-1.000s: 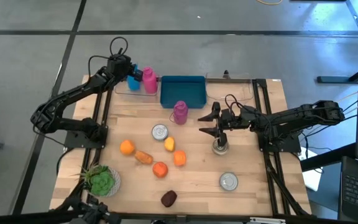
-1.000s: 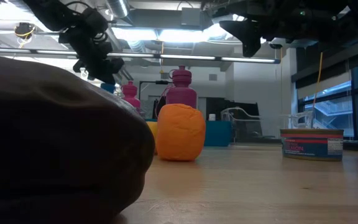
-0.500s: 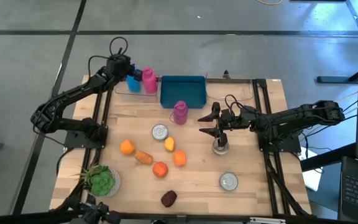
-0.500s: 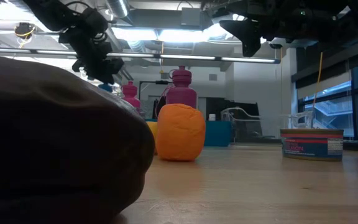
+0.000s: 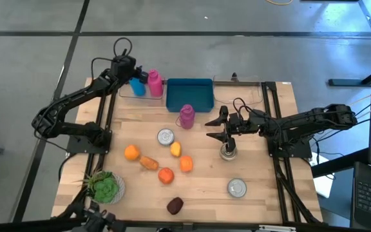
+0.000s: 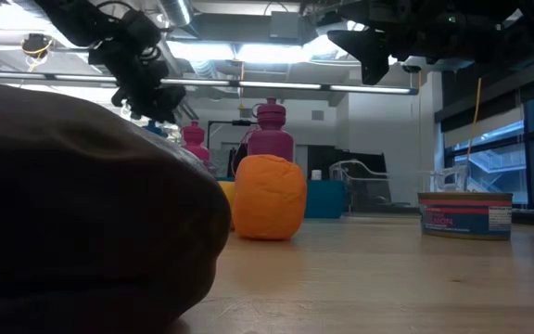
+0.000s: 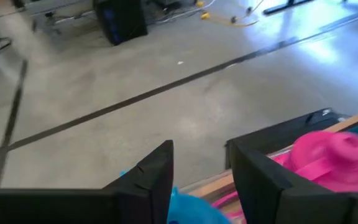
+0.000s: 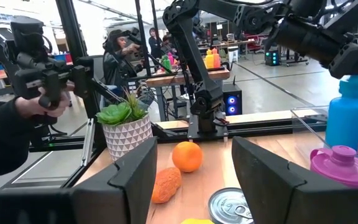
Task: Pick & Place Food Item
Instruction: Put the left orange into the blue bin
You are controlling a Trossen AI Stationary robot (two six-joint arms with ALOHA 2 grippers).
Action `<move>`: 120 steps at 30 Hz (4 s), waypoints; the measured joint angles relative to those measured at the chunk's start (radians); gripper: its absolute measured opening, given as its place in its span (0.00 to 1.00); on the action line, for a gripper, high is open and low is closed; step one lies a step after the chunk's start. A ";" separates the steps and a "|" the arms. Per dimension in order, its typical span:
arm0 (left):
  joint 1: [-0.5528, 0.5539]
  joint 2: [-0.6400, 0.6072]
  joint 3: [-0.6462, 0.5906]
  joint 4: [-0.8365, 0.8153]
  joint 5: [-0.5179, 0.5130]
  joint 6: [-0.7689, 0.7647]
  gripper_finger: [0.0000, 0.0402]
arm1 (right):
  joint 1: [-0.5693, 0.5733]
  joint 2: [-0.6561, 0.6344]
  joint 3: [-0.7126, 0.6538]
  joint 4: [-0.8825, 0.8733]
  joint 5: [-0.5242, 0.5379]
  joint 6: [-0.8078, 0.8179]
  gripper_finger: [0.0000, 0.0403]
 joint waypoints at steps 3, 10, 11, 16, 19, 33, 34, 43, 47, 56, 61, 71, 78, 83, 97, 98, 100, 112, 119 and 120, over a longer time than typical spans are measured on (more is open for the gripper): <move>-0.001 -0.016 0.000 0.034 0.043 -0.002 0.43 | 0.000 0.000 0.000 0.000 0.000 0.000 0.51; -0.001 -0.098 0.001 0.041 0.145 -0.011 0.48 | 0.000 0.000 0.000 0.000 0.000 -0.005 0.51; -0.003 -0.114 0.001 0.042 0.163 -0.020 0.48 | 0.000 0.000 0.000 0.000 0.000 -0.011 0.51; -0.006 -0.202 0.001 0.042 0.266 -0.072 0.47 | 0.000 0.000 0.000 0.000 0.030 -0.022 0.51; -0.006 -0.250 0.001 0.039 0.343 -0.101 0.47 | 0.000 0.000 0.000 0.000 0.057 -0.022 0.52; -0.077 -0.337 0.001 0.013 0.928 -0.155 0.46 | 0.002 0.000 0.004 0.068 -0.016 0.001 0.52; -0.102 -0.345 0.001 0.009 0.954 -0.153 0.47 | 0.002 0.000 0.008 0.068 -0.033 0.002 0.52; -0.348 -0.418 0.001 -0.105 0.964 -0.080 0.47 | 0.003 0.000 0.040 0.065 -0.082 0.004 0.52; -0.422 -0.453 0.001 -0.252 0.919 -0.055 0.47 | 0.003 0.000 0.040 0.052 -0.082 0.004 0.52; -0.519 -0.541 0.001 -0.582 0.692 -0.114 0.47 | 0.003 0.000 0.041 0.036 -0.081 0.061 0.52; -0.593 -0.541 0.001 -0.652 0.681 -0.195 0.47 | 0.003 0.000 0.041 0.035 -0.065 0.064 0.52; -0.758 -0.459 0.001 -0.889 0.457 -0.327 0.47 | 0.003 0.000 0.042 0.022 -0.036 0.052 0.52; -0.883 -0.350 0.001 -0.937 0.452 -0.440 0.47 | 0.003 0.000 0.042 -0.030 0.009 0.030 0.51; -0.973 -0.280 0.001 -0.979 0.417 -0.504 0.47 | 0.003 0.000 0.042 -0.031 0.009 0.030 0.51; -1.169 -0.135 0.001 -1.069 0.239 -0.652 0.47 | 0.003 0.000 0.042 -0.039 0.009 0.030 0.51; -1.176 -0.125 0.001 -1.068 0.239 -0.657 0.47 | 0.003 0.000 0.042 -0.040 0.008 0.030 0.51; -1.188 -0.110 0.001 -1.066 0.239 -0.678 0.47 | 0.003 0.000 0.042 -0.041 0.006 0.030 0.51; -1.198 -0.100 0.001 -1.066 0.253 -0.729 0.47 | 0.003 0.000 0.042 -0.045 0.001 0.027 0.51; -1.196 -0.100 0.001 -1.067 0.326 -0.729 0.47 | 0.003 0.000 0.042 -0.065 0.001 0.027 0.51; -1.196 -0.100 0.001 -1.066 0.334 -0.729 0.47 | 0.003 0.000 0.042 -0.066 0.001 0.027 0.51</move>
